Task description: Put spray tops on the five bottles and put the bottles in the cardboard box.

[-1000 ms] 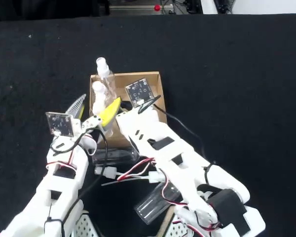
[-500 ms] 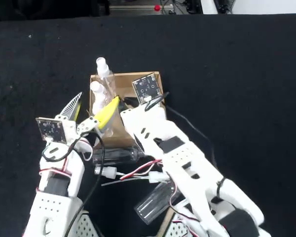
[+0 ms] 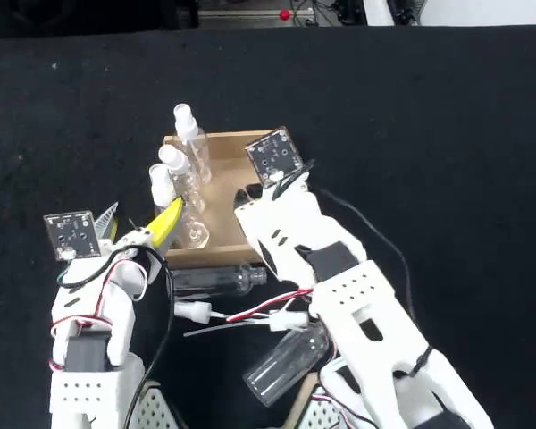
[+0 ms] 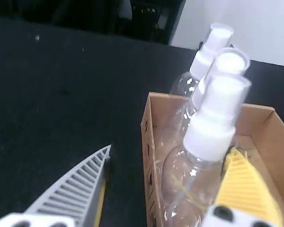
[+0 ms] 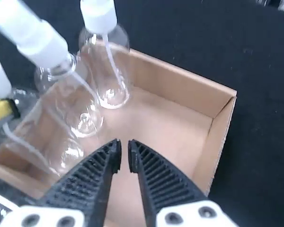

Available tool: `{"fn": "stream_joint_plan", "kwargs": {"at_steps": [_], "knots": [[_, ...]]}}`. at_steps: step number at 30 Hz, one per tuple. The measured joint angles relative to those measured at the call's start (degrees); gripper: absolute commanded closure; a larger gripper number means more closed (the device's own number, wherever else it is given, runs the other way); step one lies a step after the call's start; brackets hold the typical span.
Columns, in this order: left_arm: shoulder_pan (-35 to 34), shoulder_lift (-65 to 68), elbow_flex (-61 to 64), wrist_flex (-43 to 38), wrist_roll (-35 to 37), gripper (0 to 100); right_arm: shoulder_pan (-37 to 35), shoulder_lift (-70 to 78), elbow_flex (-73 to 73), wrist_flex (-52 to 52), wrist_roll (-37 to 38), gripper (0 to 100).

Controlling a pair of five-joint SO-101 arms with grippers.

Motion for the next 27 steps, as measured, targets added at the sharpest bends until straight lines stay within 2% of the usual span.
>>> {"fn": "stream_joint_plan", "kwargs": {"at_steps": [5,22,24,27], "knots": [[-2.02,0.35,-4.66,4.31,-0.18,66,0.0,0.0,0.0,0.79,0.35,98.2],[0.26,0.35,-10.11,4.84,-0.26,66,0.0,0.0,0.0,1.76,0.26,98.2],[-0.88,0.35,-11.25,4.92,-0.26,66,0.0,0.0,0.0,3.16,0.26,95.7],[-6.33,0.35,-12.4,4.92,-0.26,66,0.0,0.0,-2.2,6.33,0.35,88.3]]}}
